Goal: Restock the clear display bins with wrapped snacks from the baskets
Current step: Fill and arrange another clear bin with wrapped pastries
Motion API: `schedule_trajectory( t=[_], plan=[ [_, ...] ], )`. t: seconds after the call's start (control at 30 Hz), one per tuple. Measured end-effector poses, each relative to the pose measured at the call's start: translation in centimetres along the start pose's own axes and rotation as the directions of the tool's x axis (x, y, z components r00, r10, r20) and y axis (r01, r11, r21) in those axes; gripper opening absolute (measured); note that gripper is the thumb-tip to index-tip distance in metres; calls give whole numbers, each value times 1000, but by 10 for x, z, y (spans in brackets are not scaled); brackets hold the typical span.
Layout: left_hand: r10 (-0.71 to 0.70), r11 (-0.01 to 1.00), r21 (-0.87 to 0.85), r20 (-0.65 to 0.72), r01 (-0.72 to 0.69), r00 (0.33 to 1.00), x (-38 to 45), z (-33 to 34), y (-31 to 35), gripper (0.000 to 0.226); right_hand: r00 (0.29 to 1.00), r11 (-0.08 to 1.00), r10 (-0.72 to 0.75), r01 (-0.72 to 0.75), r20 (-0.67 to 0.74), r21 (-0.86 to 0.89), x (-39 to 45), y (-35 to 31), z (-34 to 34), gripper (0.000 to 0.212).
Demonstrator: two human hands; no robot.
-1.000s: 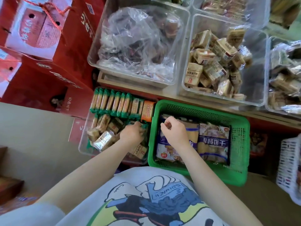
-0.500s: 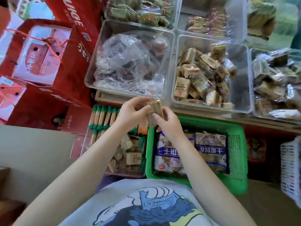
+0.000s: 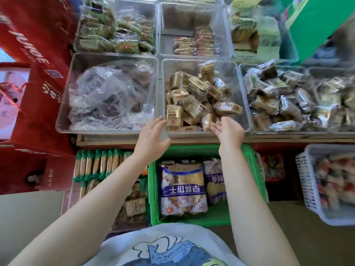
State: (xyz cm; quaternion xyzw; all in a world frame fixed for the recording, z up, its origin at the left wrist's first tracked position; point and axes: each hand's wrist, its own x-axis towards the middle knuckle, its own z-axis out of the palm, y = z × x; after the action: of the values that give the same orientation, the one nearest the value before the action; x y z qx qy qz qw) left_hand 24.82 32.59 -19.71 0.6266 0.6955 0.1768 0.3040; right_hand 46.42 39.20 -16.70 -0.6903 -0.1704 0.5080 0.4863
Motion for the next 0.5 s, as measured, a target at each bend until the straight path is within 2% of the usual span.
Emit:
schedule_trajectory(
  t=[0.1,0.2,0.27,0.37,0.43,0.5],
  plan=[
    [-20,991,-129,-26,16,999,-3,-4,0,51,999,998,-11,13,44,-59,-20,14,-1,20],
    [-92,977,-211,-273,33,958,-20,-13,-10,28,985,971,-74,107,154,-214,-47,32,9,12],
    [-173,972,-209,-346,104,922,-37,-18,-31,22,960,927,-82,173,269,-332,-63,51,19,14],
    [-375,921,-203,-228,332,899,-70,-20,-79,22,899,832,37,214,437,-511,-81,92,38,13],
    [-488,870,-151,-128,469,864,-94,-15,-115,24,865,765,170,187,473,-616,-91,124,51,14],
    [-584,811,-53,-104,582,805,-117,-10,-145,28,834,698,294,147,468,-701,-101,152,63,15]
  ],
)
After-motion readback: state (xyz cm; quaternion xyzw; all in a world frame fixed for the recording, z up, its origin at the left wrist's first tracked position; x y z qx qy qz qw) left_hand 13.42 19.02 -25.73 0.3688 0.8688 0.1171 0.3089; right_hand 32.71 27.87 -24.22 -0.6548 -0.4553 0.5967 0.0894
